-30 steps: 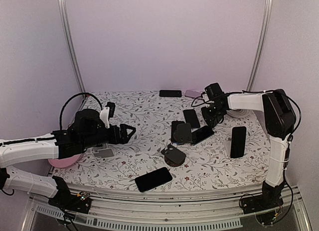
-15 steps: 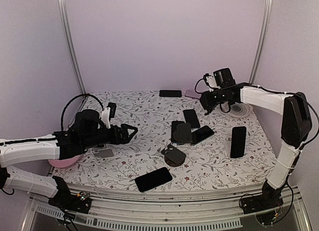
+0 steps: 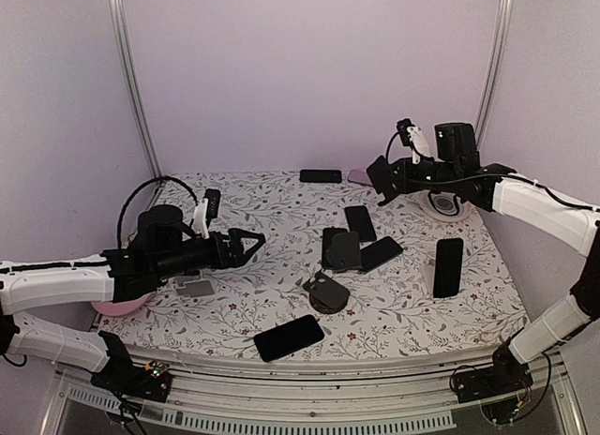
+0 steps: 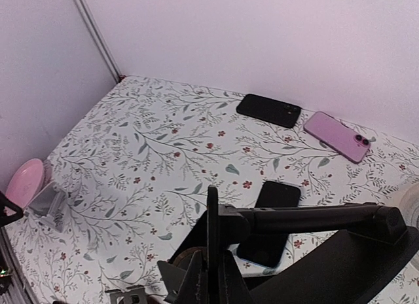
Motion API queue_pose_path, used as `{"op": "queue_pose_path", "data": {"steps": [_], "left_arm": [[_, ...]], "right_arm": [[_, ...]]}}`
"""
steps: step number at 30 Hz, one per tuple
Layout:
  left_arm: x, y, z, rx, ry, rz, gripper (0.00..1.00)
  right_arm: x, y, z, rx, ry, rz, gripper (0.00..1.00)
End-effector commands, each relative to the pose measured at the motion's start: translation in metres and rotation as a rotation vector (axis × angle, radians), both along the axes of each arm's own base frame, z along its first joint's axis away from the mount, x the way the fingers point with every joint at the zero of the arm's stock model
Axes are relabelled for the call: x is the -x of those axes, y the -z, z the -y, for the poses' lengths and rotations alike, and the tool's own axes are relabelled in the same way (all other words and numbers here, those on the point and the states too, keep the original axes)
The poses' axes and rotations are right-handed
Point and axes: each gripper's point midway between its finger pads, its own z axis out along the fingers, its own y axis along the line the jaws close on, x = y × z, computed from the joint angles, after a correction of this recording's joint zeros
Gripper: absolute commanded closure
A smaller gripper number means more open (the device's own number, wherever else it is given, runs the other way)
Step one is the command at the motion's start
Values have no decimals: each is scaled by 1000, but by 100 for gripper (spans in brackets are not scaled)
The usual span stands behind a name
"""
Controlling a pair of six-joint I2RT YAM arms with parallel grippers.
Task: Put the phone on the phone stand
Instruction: Pass from the right arm to the left
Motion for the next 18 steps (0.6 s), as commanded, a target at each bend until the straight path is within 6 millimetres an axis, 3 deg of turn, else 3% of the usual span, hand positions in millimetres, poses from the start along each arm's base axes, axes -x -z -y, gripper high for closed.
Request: {"op": "queue_pose_path", "data": {"steps": [1, 10, 18], "left_arm": [[8, -14, 11, 86, 50, 15, 4], [10, -39, 17, 239, 65, -1, 6], [11, -53, 27, 402, 111, -74, 15]], "right_arm": [[48, -54, -28, -207, -208, 110, 97], [149, -101, -65, -473, -621, 202, 97], [213, -113, -90, -634, -887, 223, 97]]}}
